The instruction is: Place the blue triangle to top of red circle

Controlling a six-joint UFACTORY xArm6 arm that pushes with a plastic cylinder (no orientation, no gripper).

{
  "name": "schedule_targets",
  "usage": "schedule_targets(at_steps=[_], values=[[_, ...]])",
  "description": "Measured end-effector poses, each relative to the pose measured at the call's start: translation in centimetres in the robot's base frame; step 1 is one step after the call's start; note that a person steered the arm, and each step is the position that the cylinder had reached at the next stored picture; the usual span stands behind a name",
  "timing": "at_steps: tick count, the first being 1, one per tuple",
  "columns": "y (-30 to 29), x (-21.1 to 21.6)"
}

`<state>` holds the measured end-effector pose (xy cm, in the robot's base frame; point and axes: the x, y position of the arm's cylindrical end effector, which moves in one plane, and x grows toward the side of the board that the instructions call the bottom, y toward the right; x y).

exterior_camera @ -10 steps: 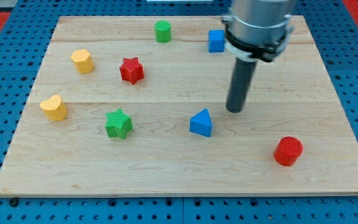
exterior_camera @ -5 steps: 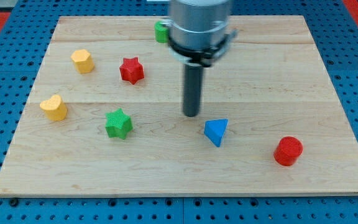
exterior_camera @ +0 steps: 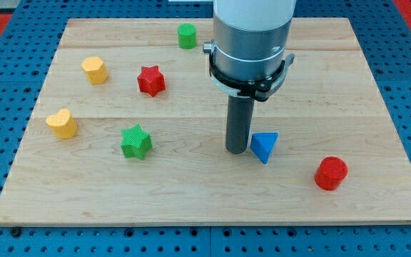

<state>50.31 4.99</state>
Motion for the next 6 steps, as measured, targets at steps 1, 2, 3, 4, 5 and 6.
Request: schedule_targets(at_steps=[1, 2, 3, 4, 5, 6], values=[[5.6, 0.0], [10.1, 0.0], [6.1, -1.3], [0.7, -3.9], [0.6, -3.9], [0.6, -4.1]])
